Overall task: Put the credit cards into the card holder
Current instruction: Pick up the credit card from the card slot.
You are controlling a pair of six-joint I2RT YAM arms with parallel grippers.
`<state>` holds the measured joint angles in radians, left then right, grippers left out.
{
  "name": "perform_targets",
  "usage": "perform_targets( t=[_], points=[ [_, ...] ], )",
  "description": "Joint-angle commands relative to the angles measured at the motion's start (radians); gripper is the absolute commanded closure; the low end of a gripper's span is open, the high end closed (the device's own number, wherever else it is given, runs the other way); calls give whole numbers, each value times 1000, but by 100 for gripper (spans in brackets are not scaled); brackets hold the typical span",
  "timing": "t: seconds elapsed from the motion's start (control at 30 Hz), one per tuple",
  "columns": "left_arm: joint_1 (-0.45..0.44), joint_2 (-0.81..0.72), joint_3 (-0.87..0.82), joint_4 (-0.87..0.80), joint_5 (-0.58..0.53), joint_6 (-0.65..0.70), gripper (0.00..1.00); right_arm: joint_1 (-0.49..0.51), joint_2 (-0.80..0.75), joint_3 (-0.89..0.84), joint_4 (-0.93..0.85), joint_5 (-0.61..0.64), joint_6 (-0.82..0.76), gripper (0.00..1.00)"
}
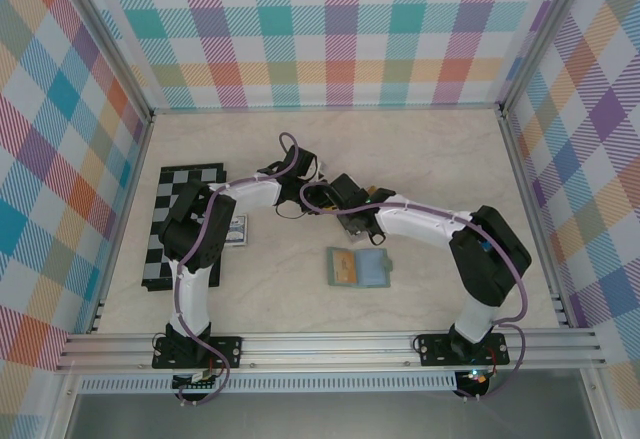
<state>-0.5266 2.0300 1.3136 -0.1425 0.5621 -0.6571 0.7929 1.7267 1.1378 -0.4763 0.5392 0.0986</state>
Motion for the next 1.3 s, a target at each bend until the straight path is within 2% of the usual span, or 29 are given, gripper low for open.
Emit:
perform_targets(
  t=[0.0,0.13,0.27,0.43,0.83,1.2,1.27],
  points=[
    [7,56,-27,-95,-49,21,72,-4,-26,26,-39,27,-3,76],
    [7,56,-27,-95,-47,21,72,-4,-18,31,-48,0,-3,80],
    [7,56,-26,-95,-44,21,72,-4,-19,31,-53,-13,12,90],
    [7,59,-22,-97,-40,23,72,-16,-33,45,-80,-67,35,97],
    [7,47,-5,-105,-35,25,71,-51,-104,47,-111,-260,104,99],
    [7,-19,-5,-88,-43,14,65,-116,-10,114,-166,-447,159,99],
    [7,-32,-8,-79,-48,11,61,-118,-5,117,-161,-474,166,99]
  ],
)
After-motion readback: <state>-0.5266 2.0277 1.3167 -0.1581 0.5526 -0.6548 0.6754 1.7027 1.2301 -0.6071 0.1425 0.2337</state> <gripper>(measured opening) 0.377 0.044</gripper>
